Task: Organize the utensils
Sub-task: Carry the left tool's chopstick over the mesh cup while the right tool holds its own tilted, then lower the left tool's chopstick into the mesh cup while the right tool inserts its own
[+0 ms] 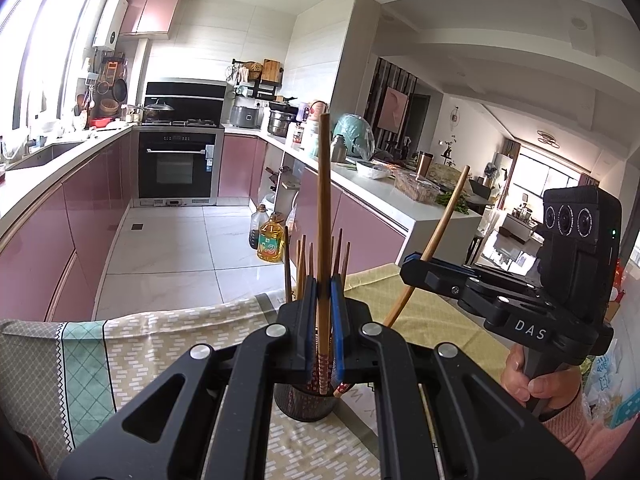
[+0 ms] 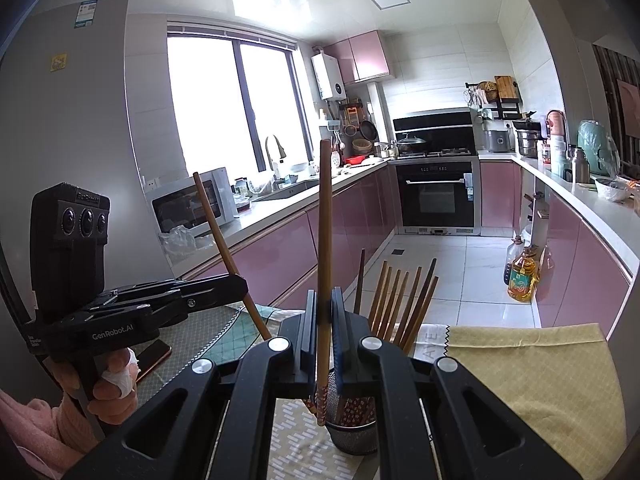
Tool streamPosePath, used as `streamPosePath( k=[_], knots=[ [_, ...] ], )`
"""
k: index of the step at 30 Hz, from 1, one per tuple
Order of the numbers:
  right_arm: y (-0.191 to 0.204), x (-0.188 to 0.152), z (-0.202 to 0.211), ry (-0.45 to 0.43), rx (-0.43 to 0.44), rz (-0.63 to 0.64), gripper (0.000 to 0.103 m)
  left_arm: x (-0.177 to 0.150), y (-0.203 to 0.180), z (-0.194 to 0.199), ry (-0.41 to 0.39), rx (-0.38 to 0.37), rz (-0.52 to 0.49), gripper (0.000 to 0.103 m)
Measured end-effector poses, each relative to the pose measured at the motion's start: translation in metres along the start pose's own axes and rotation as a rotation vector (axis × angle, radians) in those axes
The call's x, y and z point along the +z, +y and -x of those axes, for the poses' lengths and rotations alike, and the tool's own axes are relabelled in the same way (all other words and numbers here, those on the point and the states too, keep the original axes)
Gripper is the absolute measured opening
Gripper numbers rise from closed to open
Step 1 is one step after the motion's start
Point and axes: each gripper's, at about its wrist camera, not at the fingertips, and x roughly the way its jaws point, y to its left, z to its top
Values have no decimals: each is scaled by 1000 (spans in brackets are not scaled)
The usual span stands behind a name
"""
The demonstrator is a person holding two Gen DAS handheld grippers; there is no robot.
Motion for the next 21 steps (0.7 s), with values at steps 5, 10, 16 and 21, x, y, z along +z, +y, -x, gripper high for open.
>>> streamPosePath(
  k=[5, 10, 16, 21],
  knots=[
    [1, 1, -2, 0, -7, -1, 6, 2, -1, -2, -2, 4, 1, 8],
    [-1, 2, -6, 2, -11, -5, 6, 4, -2, -6, -1, 6, 0, 8],
    [-3, 1, -10, 4, -17, -13, 6, 4, -5, -10, 4, 9, 0, 8],
    [-5, 0, -13, 8, -20, -18, 6, 3, -3, -11, 12, 9, 3, 8]
  ],
)
